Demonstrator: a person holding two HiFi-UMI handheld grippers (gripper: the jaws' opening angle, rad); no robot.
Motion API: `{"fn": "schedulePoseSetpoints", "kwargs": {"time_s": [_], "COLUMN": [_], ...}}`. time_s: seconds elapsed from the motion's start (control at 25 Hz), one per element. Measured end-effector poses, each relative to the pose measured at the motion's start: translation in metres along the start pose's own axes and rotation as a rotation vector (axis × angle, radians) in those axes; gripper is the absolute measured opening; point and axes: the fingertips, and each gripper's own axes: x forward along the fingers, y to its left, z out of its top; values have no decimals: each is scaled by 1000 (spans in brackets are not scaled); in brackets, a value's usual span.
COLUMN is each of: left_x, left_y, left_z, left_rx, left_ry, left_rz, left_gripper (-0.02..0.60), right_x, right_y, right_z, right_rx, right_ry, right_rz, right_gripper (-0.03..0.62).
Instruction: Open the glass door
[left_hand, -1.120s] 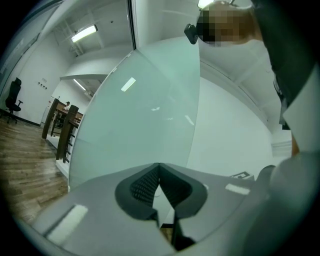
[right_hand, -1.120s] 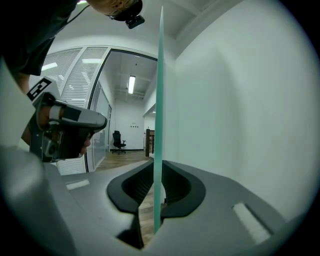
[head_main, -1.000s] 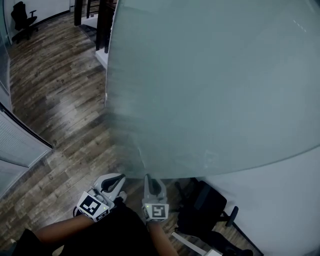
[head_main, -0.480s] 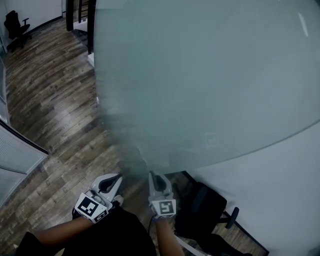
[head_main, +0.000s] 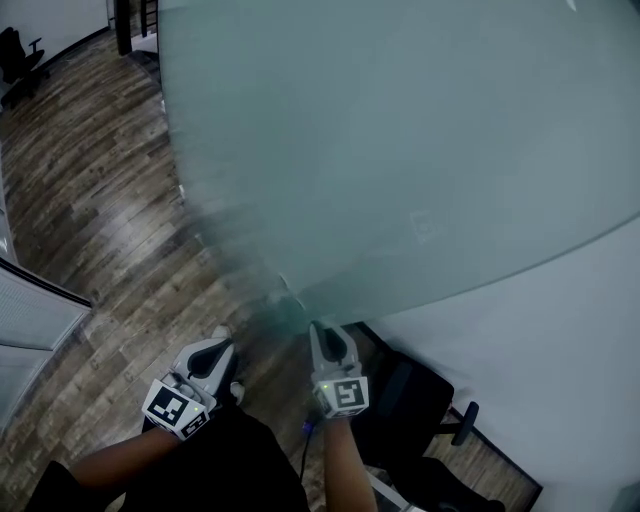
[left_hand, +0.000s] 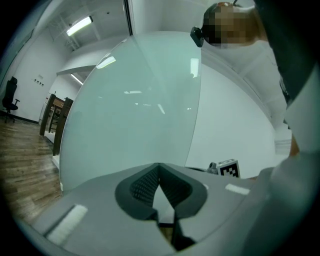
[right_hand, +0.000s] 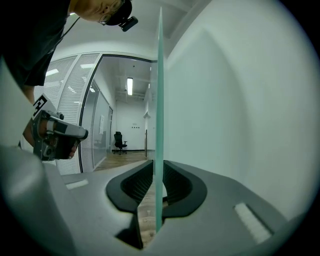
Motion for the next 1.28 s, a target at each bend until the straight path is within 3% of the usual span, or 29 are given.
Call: {"fn": "schedulePoseSetpoints", "kwargs": {"time_s": [0.36,0.6,0.84,1.16,1.28], "left_x": [46,81,111,165,184], "left_y": [7,17,33,31,23], "left_z": [7,9,19,31,23], "left_rx": [19,-16,-11,69,74], "left_ry": [40,65,63,57,62], "left_rz": [-51,-102,-152,-265,-267], "left_gripper": [0,0,0,0,0], "right_x": [6,9,10,18,18], "right_y": [-48,-84,-116,-156,-173], "right_z": [-4,-12,-11,-8,-12], "right_rx": [-26,26,18,32,42], "right_ry": [11,19,1,-55,-60], "right_rz": [24,-36,-43,-73,-74], "right_gripper": [67,78,81,91,91]}}
